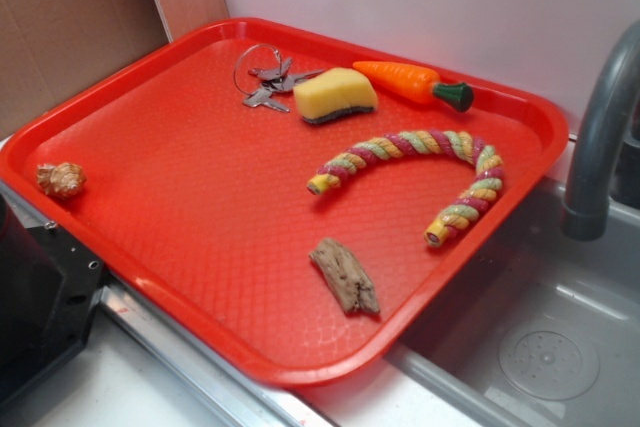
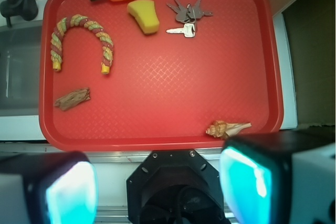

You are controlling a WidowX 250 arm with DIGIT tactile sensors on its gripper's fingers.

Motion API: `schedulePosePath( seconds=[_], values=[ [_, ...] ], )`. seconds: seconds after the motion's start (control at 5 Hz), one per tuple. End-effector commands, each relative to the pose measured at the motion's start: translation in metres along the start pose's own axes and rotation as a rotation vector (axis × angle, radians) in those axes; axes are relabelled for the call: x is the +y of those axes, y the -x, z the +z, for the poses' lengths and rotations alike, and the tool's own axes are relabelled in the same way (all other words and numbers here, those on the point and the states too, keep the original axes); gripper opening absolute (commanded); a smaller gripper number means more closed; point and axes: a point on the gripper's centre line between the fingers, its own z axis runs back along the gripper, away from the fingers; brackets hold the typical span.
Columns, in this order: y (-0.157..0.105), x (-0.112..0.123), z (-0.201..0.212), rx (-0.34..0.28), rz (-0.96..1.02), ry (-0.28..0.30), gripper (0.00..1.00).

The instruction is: Grab the shell.

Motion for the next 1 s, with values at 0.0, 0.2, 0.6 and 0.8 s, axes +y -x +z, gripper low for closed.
schedulePosePath(
  seconds=[0.0,0.2,0.6,0.8],
  values=[
    [0.000,0.000,0.000,0.000,0.000,0.000,1.00],
    [0.008,0.052,-0.047,0.093,0.264,0.041,1.00],
    [0.017,0.102,-0.143,0.055,0.755,-0.076,1.00],
    [0.021,0.115,-0.180,0.092,0.844,-0.075,1.00]
  ],
)
